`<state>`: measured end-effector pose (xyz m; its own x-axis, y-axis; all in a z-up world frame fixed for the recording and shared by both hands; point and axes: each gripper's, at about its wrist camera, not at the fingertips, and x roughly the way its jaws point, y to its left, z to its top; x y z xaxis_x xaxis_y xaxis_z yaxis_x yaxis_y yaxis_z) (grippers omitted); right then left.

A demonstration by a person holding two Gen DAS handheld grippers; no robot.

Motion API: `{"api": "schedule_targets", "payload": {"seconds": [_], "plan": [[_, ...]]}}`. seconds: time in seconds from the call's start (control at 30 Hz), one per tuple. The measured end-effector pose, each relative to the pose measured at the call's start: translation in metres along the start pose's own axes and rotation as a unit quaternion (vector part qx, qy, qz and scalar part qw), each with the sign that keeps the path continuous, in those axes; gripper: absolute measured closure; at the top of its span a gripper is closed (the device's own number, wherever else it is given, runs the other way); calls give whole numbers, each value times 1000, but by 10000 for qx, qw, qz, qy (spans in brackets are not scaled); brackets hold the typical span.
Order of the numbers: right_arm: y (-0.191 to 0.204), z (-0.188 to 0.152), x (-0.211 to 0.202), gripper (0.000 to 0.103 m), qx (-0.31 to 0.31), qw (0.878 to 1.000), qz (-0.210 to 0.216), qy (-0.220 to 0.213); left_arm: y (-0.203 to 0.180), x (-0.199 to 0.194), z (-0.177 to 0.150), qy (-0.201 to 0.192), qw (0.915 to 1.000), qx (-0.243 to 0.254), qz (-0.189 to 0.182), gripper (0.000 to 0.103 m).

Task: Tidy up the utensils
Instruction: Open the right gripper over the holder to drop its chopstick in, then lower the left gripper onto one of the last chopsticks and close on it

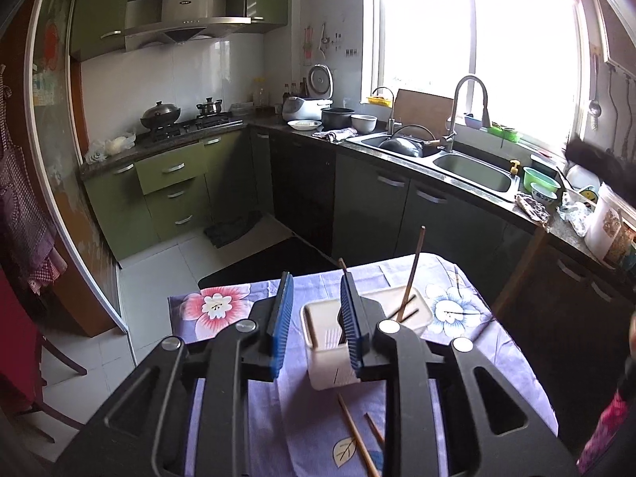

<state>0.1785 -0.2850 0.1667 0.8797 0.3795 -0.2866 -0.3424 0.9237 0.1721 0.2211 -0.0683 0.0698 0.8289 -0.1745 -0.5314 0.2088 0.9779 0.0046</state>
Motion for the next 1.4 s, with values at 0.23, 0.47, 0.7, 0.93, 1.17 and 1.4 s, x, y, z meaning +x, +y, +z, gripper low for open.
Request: {"api": "schedule_targets", "payload": {"seconds": [0.23,0.47,0.7,0.93,1.17,1.4], "plan": [[-13,21,59,97,164,9992,-344,71,9,-18,-22,149,9999,72,-12,79],[-17,-7,95,96,146,9979,-369,517,13,-15,-30,261,9997,28,-27,79],[-17,-21,77,95,91,9983,-229,533,8,-3,-39,506,9986,-13,-154,79],[-13,-86,39,87,-41,9961,-154,873,-3,38,-75,1203,9919,-212,-358,79],[-44,-182,42,81,317,9852,-280,1660,-20,102,-136,2265,9711,-535,-536,79],[-75,-223,46,81,663,9777,-355,1961,-26,146,-165,2677,9594,-824,-336,79]]}}
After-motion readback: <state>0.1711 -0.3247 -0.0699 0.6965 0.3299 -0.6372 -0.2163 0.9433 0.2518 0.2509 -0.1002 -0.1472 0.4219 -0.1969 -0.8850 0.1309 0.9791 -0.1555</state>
